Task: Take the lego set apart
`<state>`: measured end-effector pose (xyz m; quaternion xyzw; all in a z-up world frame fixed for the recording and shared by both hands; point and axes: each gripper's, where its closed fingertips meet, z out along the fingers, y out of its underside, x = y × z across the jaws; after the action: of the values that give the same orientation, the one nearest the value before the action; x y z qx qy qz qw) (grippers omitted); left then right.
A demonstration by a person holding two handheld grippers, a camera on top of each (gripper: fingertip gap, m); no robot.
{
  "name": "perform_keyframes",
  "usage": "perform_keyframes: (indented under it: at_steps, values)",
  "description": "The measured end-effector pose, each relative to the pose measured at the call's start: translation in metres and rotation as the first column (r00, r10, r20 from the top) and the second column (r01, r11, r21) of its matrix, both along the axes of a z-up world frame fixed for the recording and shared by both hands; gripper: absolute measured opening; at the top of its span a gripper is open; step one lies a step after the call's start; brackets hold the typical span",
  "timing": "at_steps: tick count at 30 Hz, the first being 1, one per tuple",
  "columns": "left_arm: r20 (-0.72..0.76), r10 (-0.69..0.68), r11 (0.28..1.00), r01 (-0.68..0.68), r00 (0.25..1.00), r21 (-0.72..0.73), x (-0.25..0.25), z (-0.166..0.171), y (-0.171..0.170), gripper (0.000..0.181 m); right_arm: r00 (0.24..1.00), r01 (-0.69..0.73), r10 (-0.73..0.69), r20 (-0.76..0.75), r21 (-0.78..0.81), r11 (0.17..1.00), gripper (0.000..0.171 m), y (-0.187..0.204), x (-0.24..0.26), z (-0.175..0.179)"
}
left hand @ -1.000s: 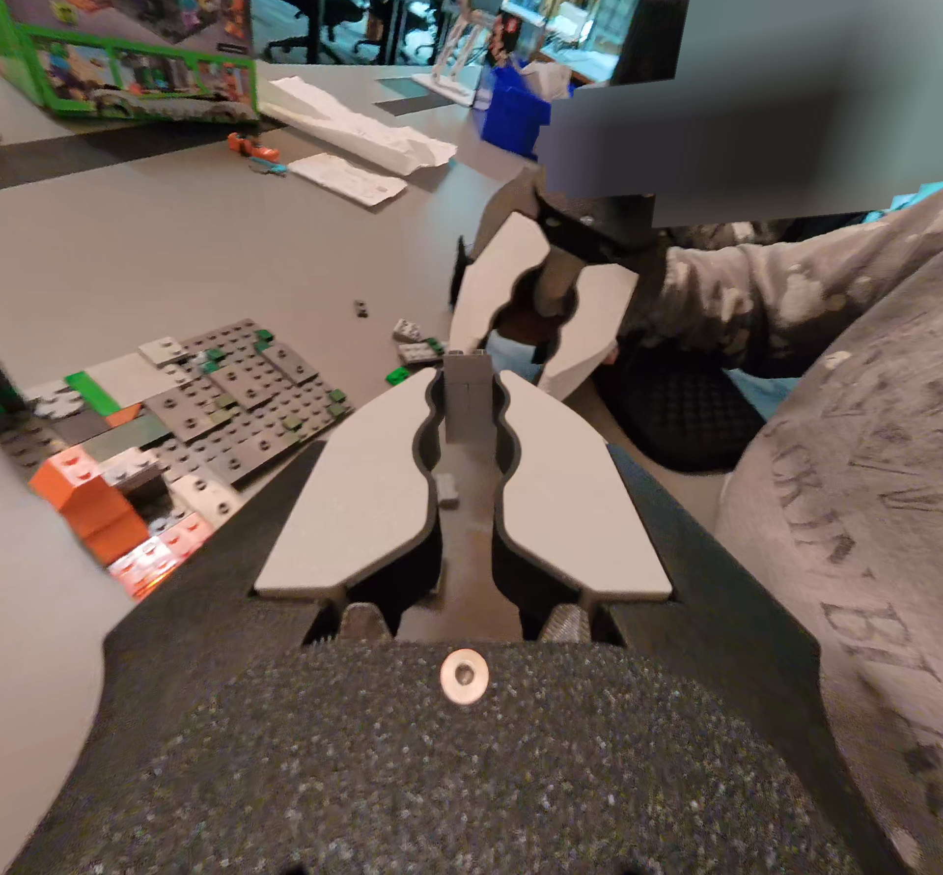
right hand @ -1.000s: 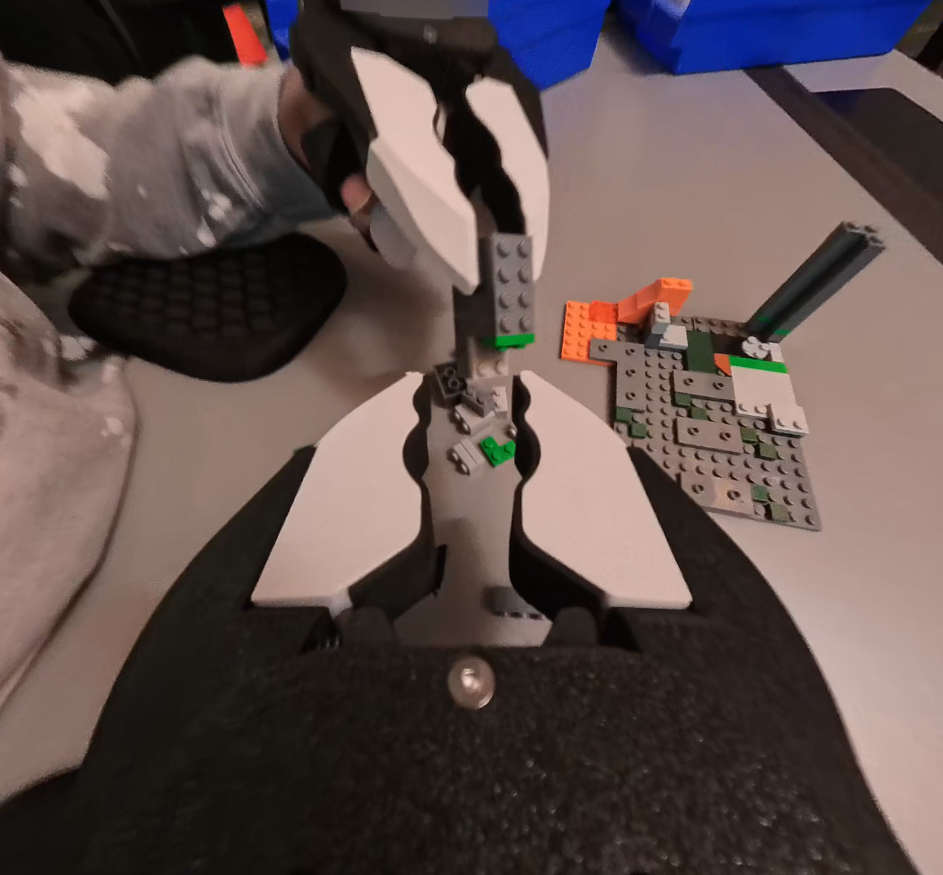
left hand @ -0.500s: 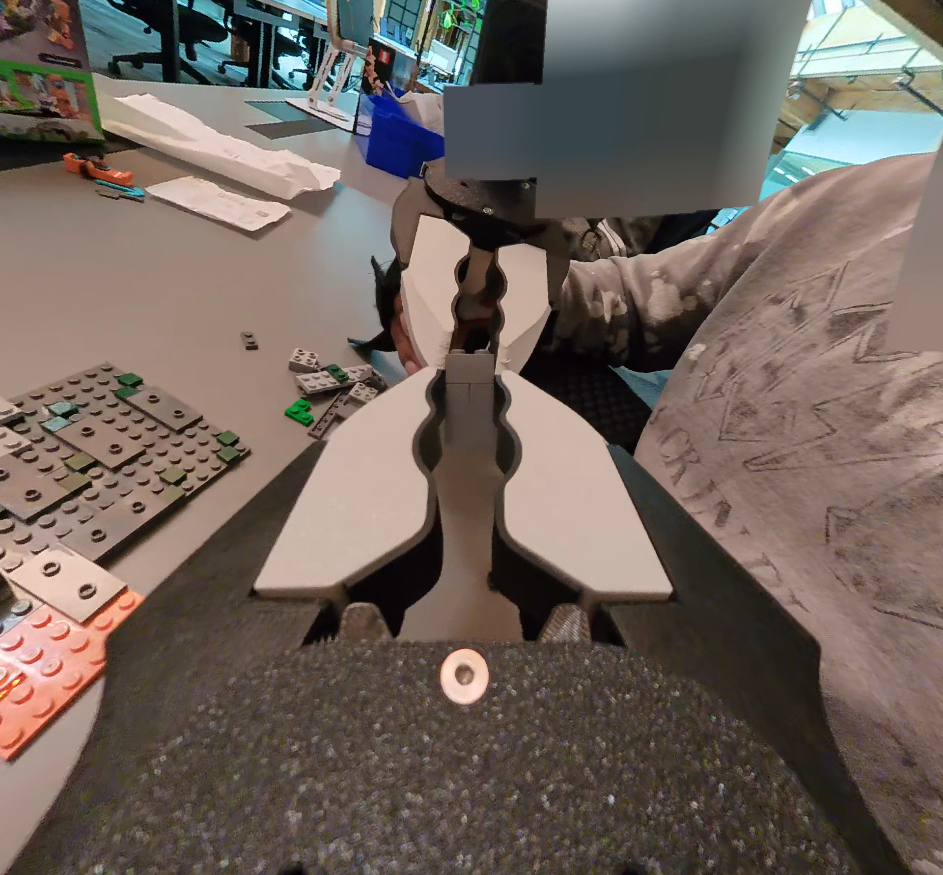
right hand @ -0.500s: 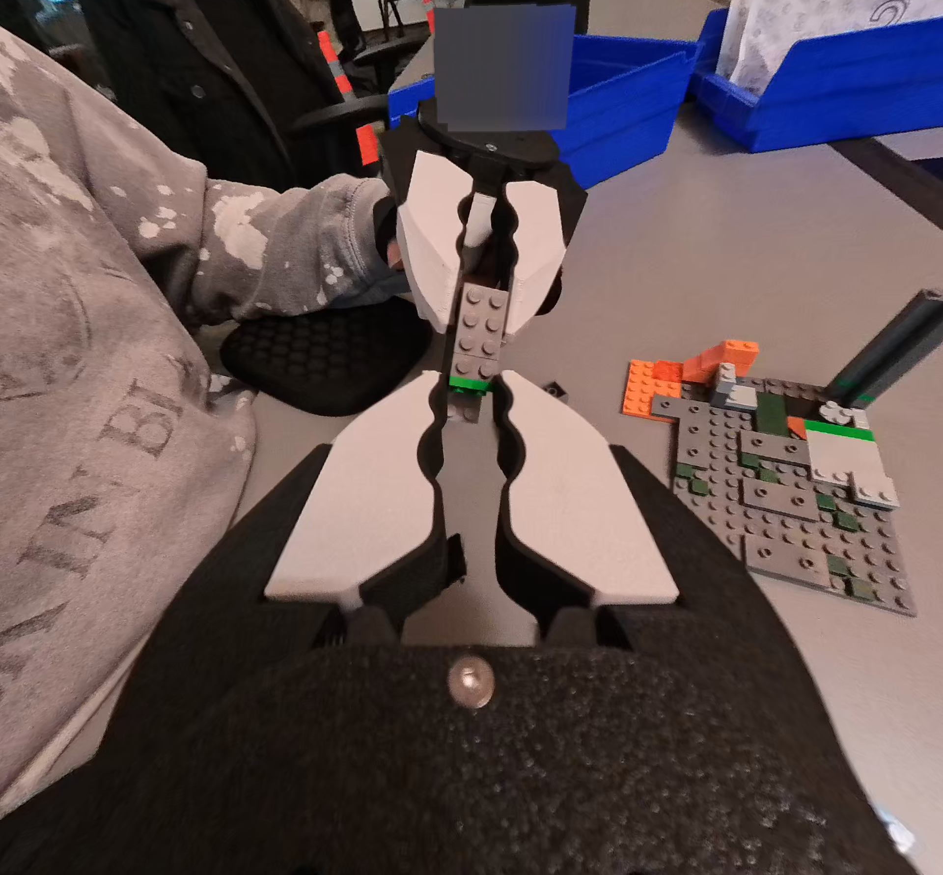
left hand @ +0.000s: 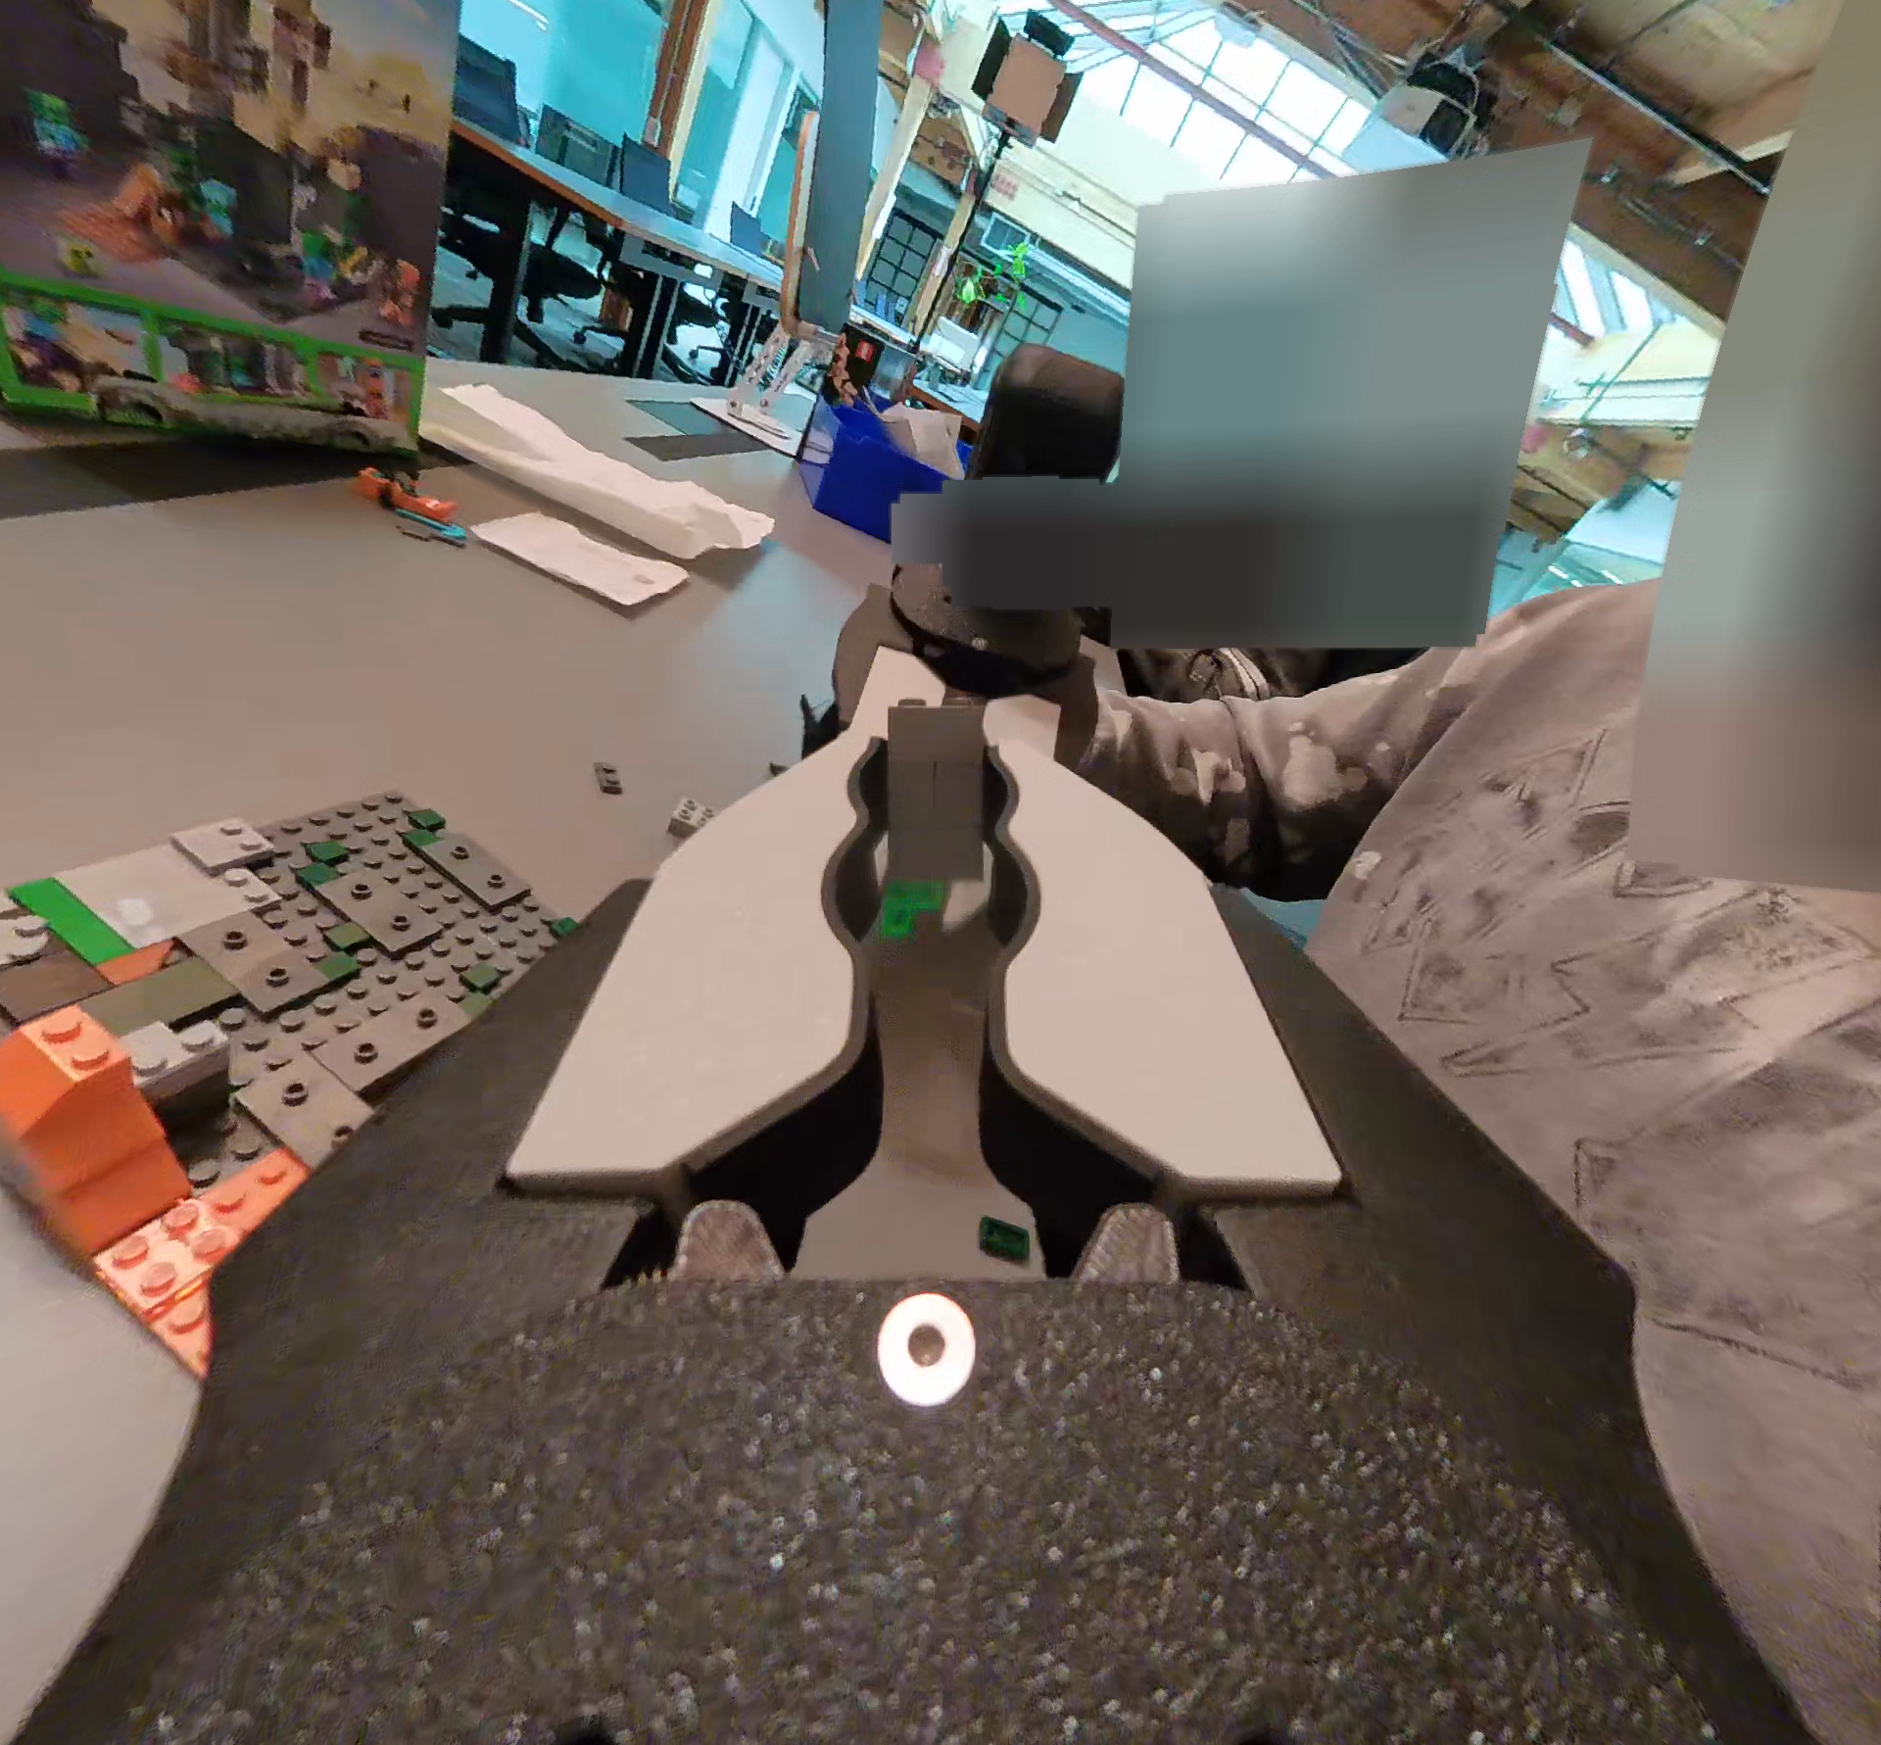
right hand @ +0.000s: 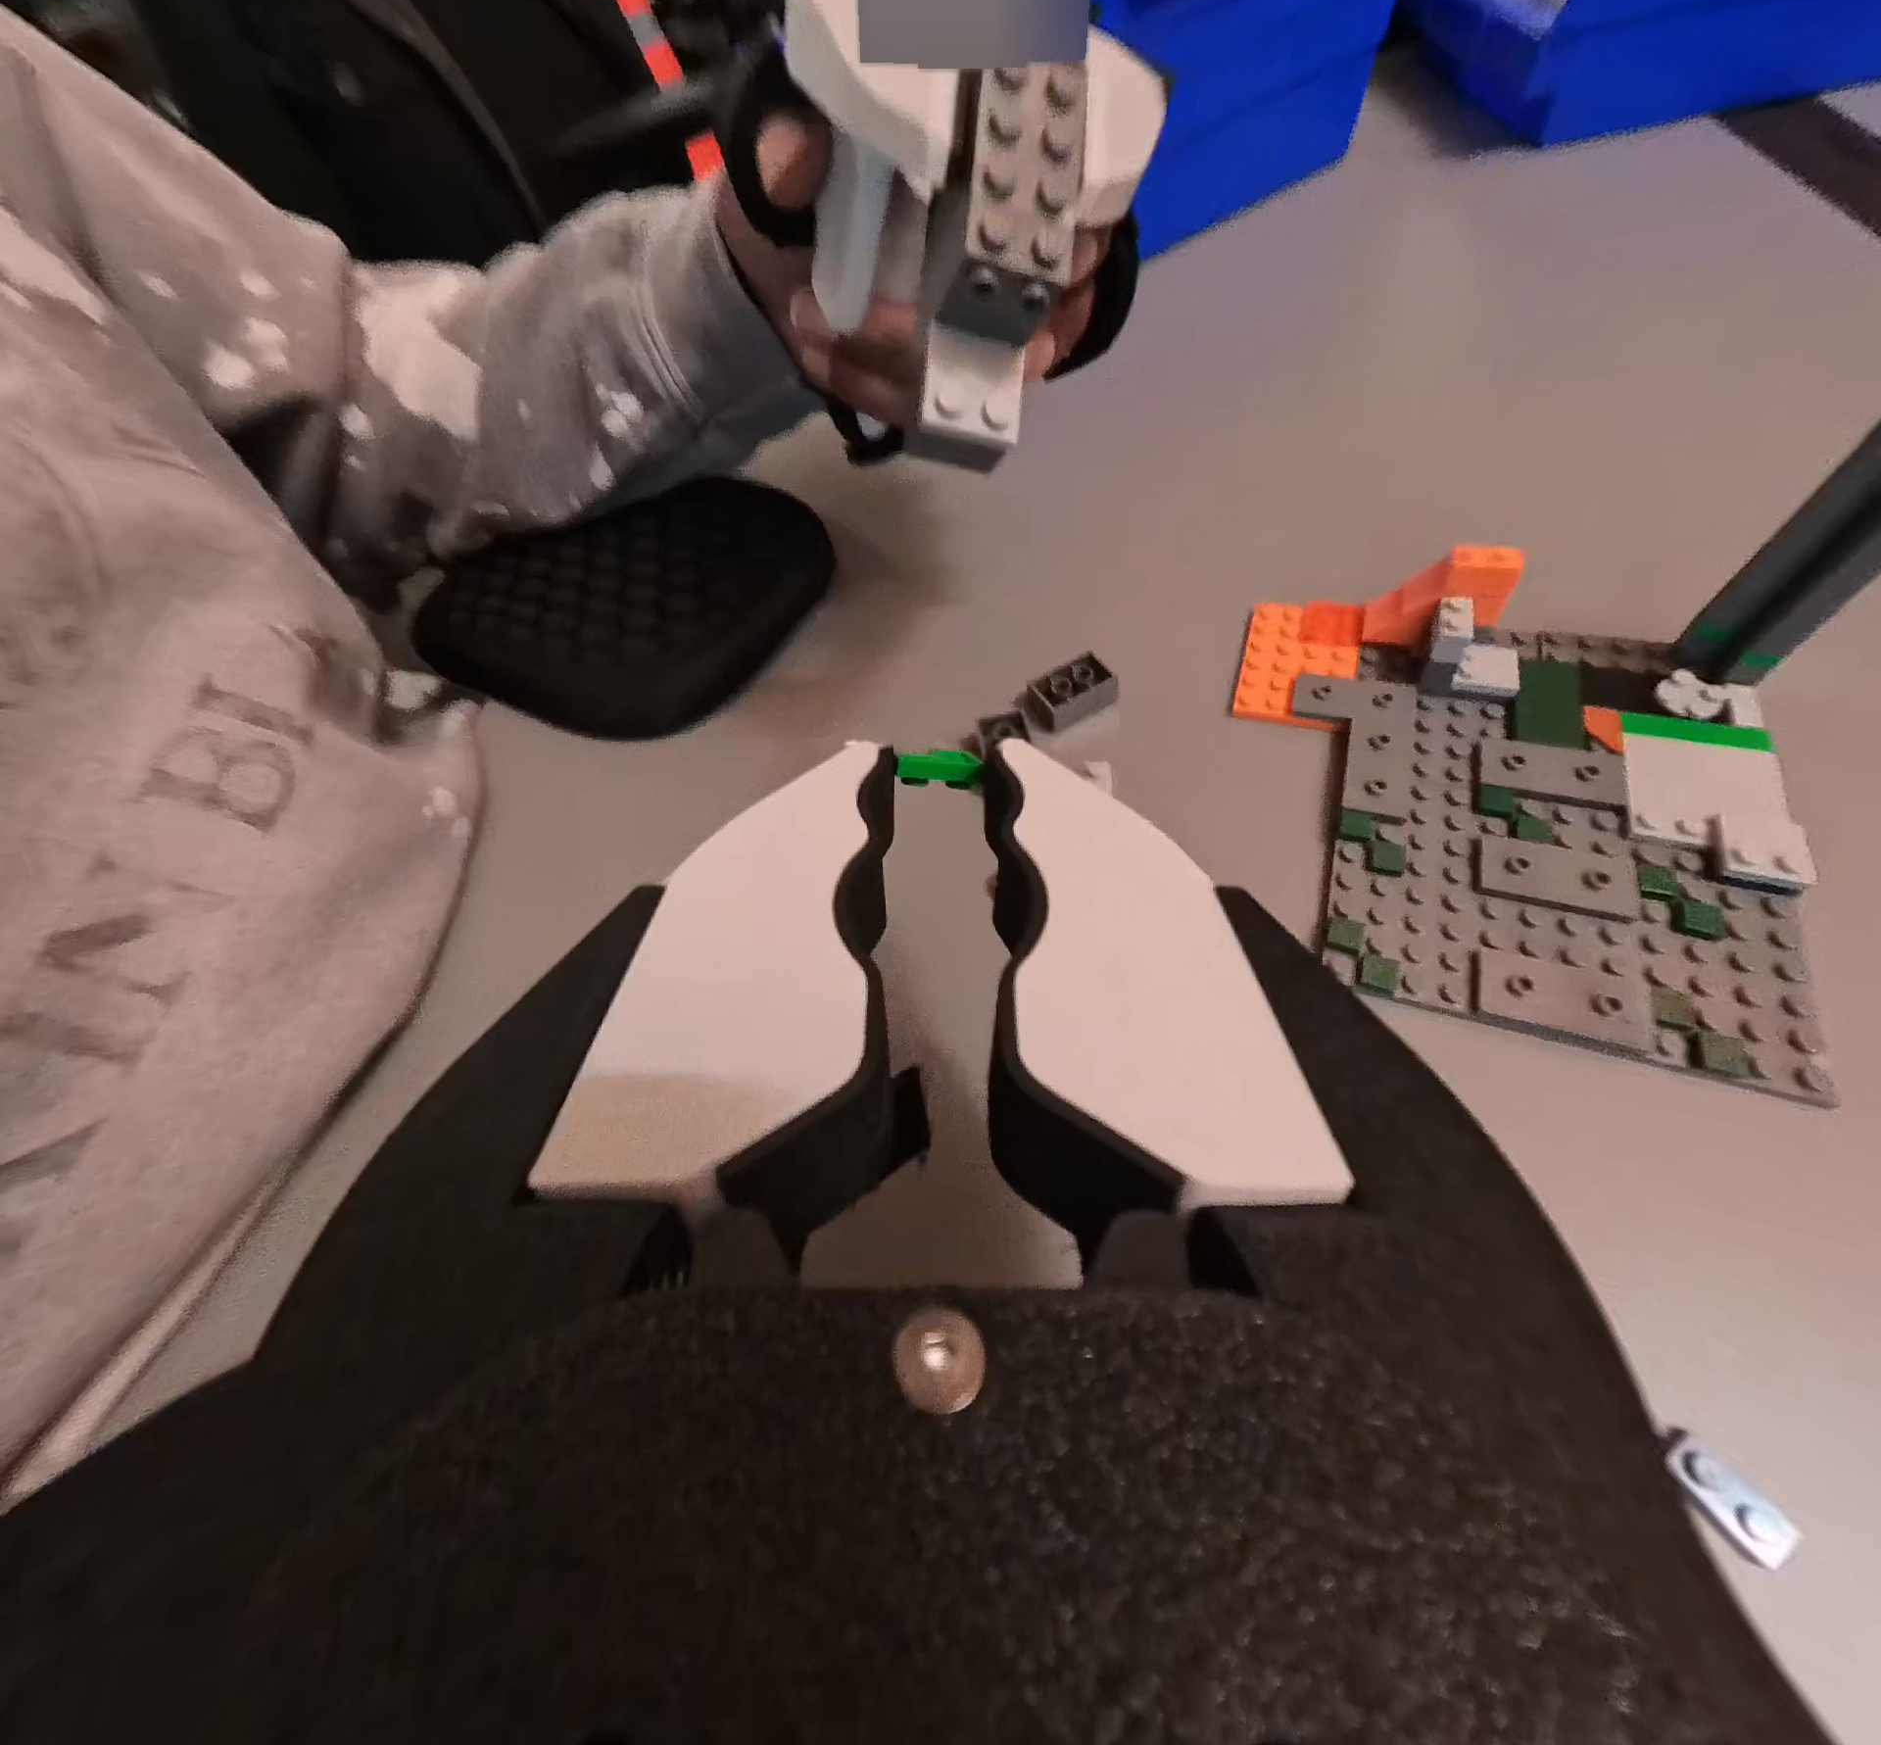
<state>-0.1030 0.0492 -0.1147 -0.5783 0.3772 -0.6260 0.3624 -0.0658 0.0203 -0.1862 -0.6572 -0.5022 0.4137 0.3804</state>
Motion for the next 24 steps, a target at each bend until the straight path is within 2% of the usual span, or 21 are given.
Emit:
perform_keyframes:
  at_steps: [4, 8, 12, 13, 18, 21, 24]
  values:
    - [-0.027, 0.015, 1.0, -0.015, 1.0, -0.01, -0.002, -0.007, 0.005, 0.017, 0.999, -0.017, 0.016, 0.032, 0.013, 1.0, 0.017, -0.005, -0.014, -0.014]
    - [-0.15, 0.017, 1.0, -0.015, 0.989, 0.009, 0.001, -0.031, 0.004, 0.017, 0.997, -0.006, 0.002, 0.081, 0.048, 0.999, 0.017, -0.004, -0.02, -0.022]
    - [-0.118, -0.011, 0.999, 0.007, 0.993, -0.033, 0.006, -0.03, 0.0, 0.017, 0.975, 0.002, -0.029, 0.221, 0.121, 0.993, 0.018, -0.003, -0.027, -0.045]
    - [-0.113, -0.015, 0.999, 0.01, 0.993, -0.044, 0.007, -0.03, 0.0, 0.017, 0.976, -0.002, -0.024, 0.217, 0.12, 0.993, 0.025, -0.004, -0.03, -0.044]
    - [-0.073, -0.044, 0.996, 0.038, 0.996, -0.087, 0.01, -0.029, -0.003, 0.017, 0.999, 0.039, -0.039, 0.022, 0.013, 0.999, 0.035, 0.001, -0.027, -0.01]
    - [-0.067, -0.066, 0.994, 0.06, 0.996, -0.089, 0.013, -0.028, -0.007, 0.017, 0.994, 0.047, -0.053, -0.096, -0.063, 0.997, 0.032, 0.003, -0.024, 0.012]
    - [-0.085, -0.084, 0.994, 0.077, 0.993, -0.079, 0.018, -0.031, -0.012, 0.017, 0.99, 0.037, -0.05, -0.131, -0.102, 0.994, 0.026, 0.001, -0.026, 0.018]
